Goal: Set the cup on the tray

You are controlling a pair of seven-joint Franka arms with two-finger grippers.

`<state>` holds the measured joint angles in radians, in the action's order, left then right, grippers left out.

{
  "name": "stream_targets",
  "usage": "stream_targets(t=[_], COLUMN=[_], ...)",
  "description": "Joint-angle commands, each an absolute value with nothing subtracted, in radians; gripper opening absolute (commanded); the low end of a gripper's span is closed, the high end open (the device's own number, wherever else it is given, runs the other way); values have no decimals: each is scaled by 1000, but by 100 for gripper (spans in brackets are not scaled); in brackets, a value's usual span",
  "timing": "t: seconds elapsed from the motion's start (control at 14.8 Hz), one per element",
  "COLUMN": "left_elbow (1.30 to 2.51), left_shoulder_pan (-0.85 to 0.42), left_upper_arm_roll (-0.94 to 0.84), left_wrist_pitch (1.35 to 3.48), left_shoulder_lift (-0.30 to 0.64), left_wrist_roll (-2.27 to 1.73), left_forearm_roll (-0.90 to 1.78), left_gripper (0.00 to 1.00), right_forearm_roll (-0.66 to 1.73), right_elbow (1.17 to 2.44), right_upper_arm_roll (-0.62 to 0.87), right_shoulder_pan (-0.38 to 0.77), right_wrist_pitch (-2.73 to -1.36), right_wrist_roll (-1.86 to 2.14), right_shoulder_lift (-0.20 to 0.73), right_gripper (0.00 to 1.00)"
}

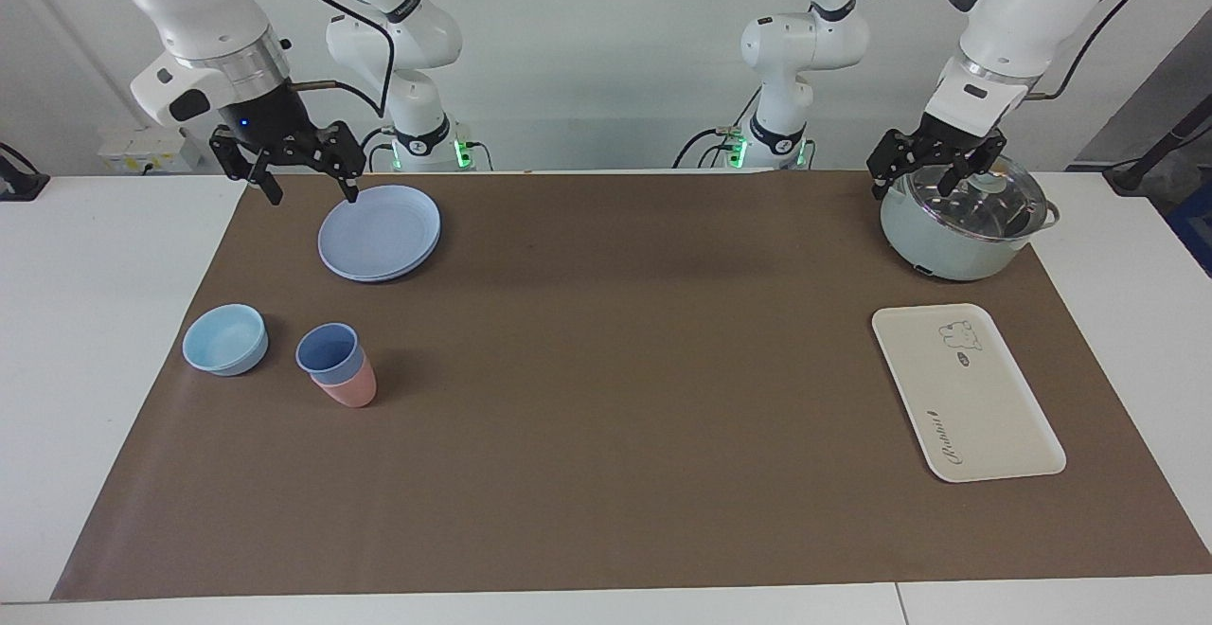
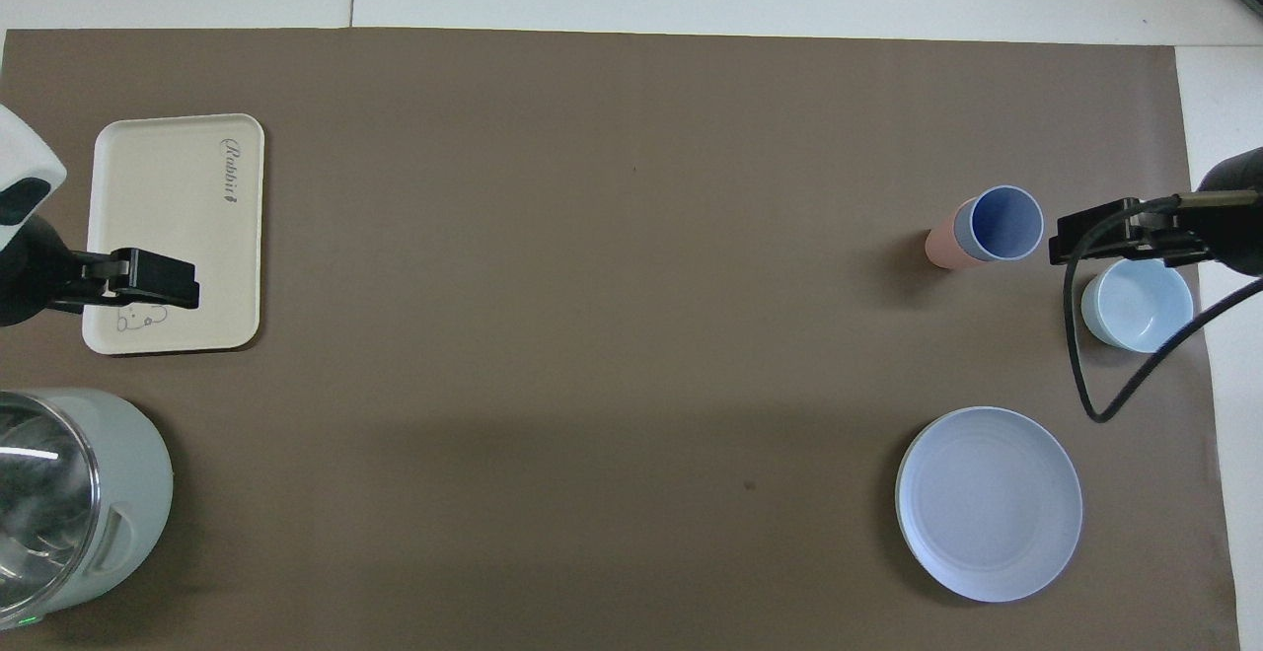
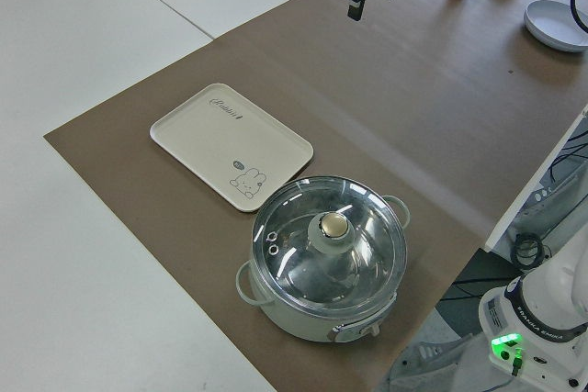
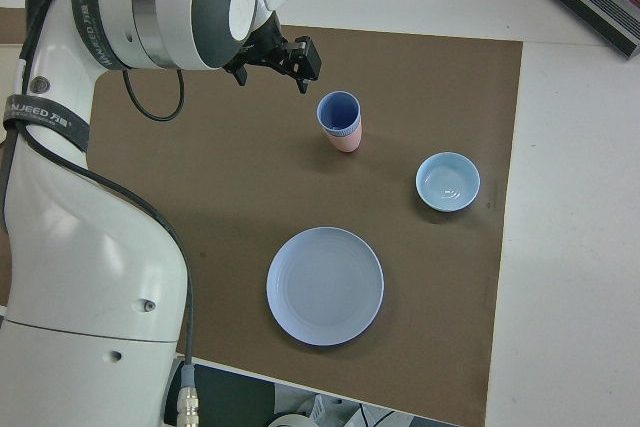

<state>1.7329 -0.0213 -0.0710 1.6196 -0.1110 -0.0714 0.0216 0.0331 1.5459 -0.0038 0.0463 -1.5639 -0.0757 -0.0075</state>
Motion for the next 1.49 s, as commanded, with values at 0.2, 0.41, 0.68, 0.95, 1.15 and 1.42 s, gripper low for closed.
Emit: stream_targets(t=[0.2, 0.41, 0.68, 0.95, 1.15, 1.42], left_elbow=[1750, 1750, 1750, 1750, 1750, 1750], left_shoulder_pan=[-28, -28, -28, -28, -28, -28], left_upper_arm_roll=[-61, -60, -61, -61, -61, -61], left_wrist_pitch=[1615, 1615, 1615, 1615, 1615, 1615], left_shoulder_lift=[-133, -133, -133, -133, -133, -133], left_wrist_roll=[-69, -69, -71, -69, -71, -71], left_forearm_roll=[35, 35, 35, 35, 35, 35], left_gripper=[100, 100, 100, 100, 100, 100], right_forearm_roll=[55, 55, 55, 81, 129, 150], right_elbow=[1549, 1549, 1552, 1551, 1554, 1539], right_upper_arm_roll=[2, -14, -14, -14, -14, -14], right_shoulder_pan=[31, 25, -3, -104, -187, -265], right_wrist_pitch=[-1543, -1543, -1581, -1658, -1698, -1753], right_wrist_roll=[-83, -80, -98, -215, -345, -457], right_shoulder_lift=[-17, -17, -15, 0, 26, 90], right_gripper=[100, 100, 100, 98, 97, 96])
